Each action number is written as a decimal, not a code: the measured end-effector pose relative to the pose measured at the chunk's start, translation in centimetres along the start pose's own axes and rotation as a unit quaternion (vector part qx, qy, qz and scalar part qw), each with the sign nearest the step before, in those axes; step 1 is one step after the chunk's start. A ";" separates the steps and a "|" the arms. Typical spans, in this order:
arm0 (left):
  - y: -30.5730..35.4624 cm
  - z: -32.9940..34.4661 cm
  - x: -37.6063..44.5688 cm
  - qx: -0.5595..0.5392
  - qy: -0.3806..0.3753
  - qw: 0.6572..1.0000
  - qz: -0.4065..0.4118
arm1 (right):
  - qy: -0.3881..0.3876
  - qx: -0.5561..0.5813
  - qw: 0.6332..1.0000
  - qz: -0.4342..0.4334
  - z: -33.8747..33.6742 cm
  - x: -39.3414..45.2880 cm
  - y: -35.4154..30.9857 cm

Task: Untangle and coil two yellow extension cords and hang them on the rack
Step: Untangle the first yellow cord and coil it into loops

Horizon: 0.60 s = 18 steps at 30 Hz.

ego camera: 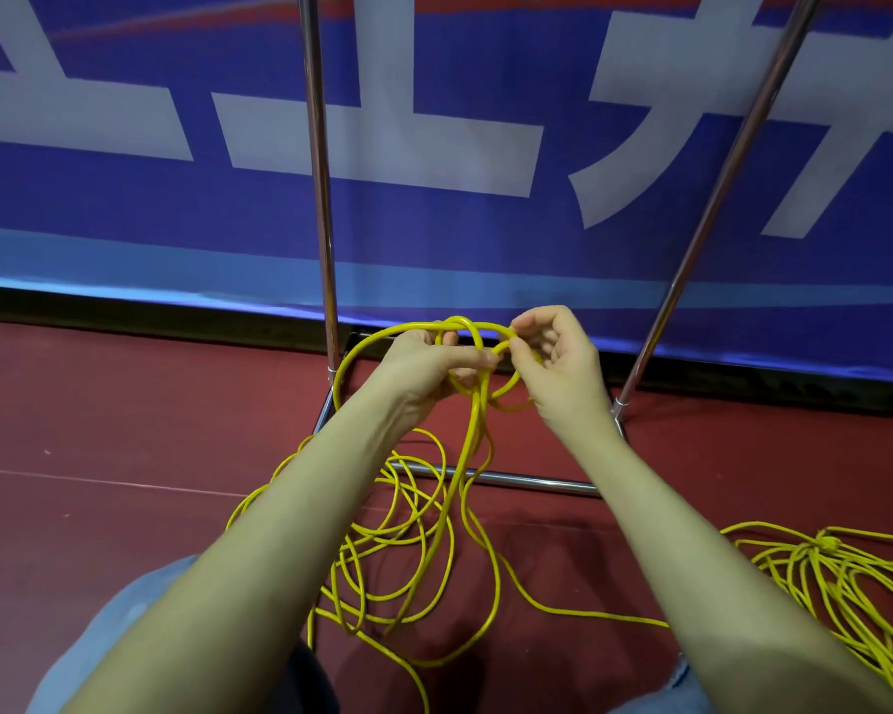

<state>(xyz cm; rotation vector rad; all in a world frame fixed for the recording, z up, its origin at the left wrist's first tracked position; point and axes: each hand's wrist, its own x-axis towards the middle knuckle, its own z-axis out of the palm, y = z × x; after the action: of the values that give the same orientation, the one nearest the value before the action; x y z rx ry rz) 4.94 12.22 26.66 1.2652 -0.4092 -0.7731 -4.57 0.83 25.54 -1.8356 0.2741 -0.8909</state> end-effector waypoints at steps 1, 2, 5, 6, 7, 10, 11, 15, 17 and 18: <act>-0.1 0.0 0.0 -0.021 0.007 1.000 0.001 | 0.000 -0.021 1.000 0.004 0.0 0.1 0.2; 0.0 0.0 0.0 -0.034 0.009 0.999 0.006 | 0.001 -0.045 0.999 0.011 -0.1 0.1 0.3; 0.2 -0.1 0.0 -0.042 0.007 0.999 0.015 | 0.030 -0.088 0.995 0.037 -0.1 -0.1 0.7; 0.2 0.0 0.0 -0.048 0.012 0.999 0.018 | 0.040 -0.098 0.993 0.048 0.1 -0.2 0.7; 0.1 -0.1 0.1 -0.054 0.020 0.998 0.021 | 0.044 -0.104 0.992 0.062 0.2 -0.3 0.9; 0.0 0.0 0.4 -0.072 0.025 0.997 0.023 | 0.030 -0.051 0.993 0.102 0.4 -0.1 1.3; 0.0 0.1 0.4 -0.077 0.011 0.997 0.027 | 0.031 -0.037 0.993 0.107 0.4 0.1 1.5; 0.1 0.0 0.5 -0.089 0.011 0.996 0.028 | 0.039 -0.046 0.994 0.091 0.4 0.0 1.7; 0.1 -0.2 0.5 -0.121 0.028 0.992 0.015 | 0.039 -0.008 0.994 0.098 0.6 0.0 1.6; 0.1 -0.3 0.6 -0.143 0.034 0.989 0.003 | 0.047 0.032 0.992 0.111 0.7 0.0 1.4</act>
<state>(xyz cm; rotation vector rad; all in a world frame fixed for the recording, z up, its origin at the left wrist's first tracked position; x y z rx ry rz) 5.56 11.97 26.60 1.0183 -0.2365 -0.7516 -3.77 0.73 24.13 -1.6698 0.4943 -0.8209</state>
